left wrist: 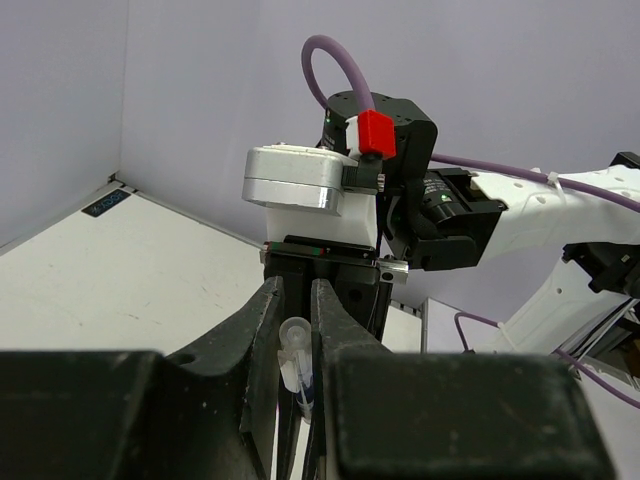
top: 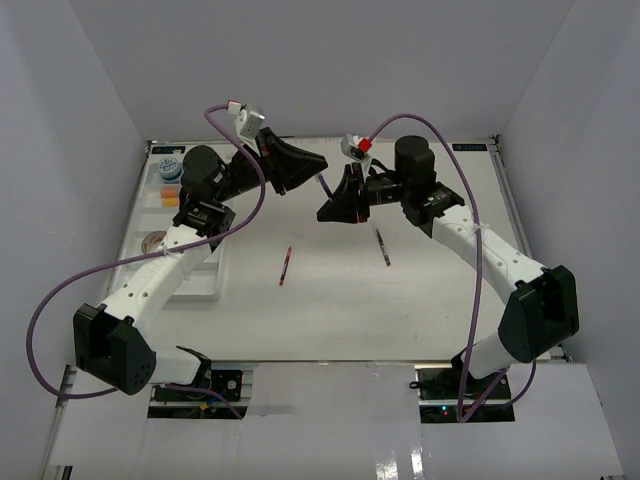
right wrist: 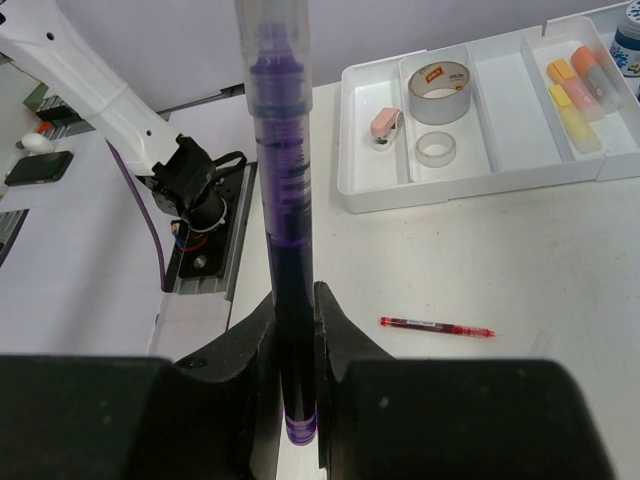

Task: Sort the stationery into containers
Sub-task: Close the pen cap on the pen, then place the pen in the storage box, then pick up the pen from the center of the board, then place the pen in the storage box, then pick up the pen from the center of the board.

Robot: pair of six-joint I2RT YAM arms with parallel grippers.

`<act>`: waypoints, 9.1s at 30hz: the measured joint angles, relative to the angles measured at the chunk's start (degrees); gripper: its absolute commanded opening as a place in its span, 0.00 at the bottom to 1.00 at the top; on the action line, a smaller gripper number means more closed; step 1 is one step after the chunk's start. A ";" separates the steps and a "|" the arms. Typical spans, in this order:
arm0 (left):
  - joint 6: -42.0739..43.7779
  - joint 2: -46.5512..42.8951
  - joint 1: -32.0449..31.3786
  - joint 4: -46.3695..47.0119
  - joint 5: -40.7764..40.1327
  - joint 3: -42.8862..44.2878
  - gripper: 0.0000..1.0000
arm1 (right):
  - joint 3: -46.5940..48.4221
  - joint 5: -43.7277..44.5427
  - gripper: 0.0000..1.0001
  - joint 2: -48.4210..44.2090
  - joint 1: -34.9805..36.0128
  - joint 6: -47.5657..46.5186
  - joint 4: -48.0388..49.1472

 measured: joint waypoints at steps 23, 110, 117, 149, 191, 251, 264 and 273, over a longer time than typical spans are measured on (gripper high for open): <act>5.90 2.82 -2.47 -9.55 0.76 4.26 0.00 | -7.10 1.03 0.24 -2.47 -0.70 1.81 8.74; -1.97 -1.31 37.29 -32.04 -32.28 -11.02 0.98 | -32.35 62.03 0.95 -12.31 -2.67 4.70 -14.86; 1.95 -5.81 25.00 -37.81 -29.55 -16.35 0.98 | -27.36 66.66 0.76 -1.77 -3.21 5.81 -15.39; -8.87 -0.85 3.98 -40.61 -26.45 -12.33 0.87 | -29.75 60.81 0.08 -6.23 5.90 2.25 -4.13; -9.40 0.42 22.45 -30.53 -37.92 -12.57 0.00 | -35.45 48.00 0.97 -14.03 9.29 8.00 10.91; 7.34 -6.51 28.76 -41.24 -44.28 -14.51 0.98 | 11.93 79.19 0.74 32.81 29.09 15.72 -20.04; 6.88 -6.51 28.74 -41.13 -41.11 -14.95 0.98 | 10.86 82.99 0.40 34.51 29.22 17.94 -19.96; 5.53 -6.54 28.70 -40.33 -37.07 -15.13 0.98 | -7.98 82.42 0.12 21.86 29.33 18.34 -13.99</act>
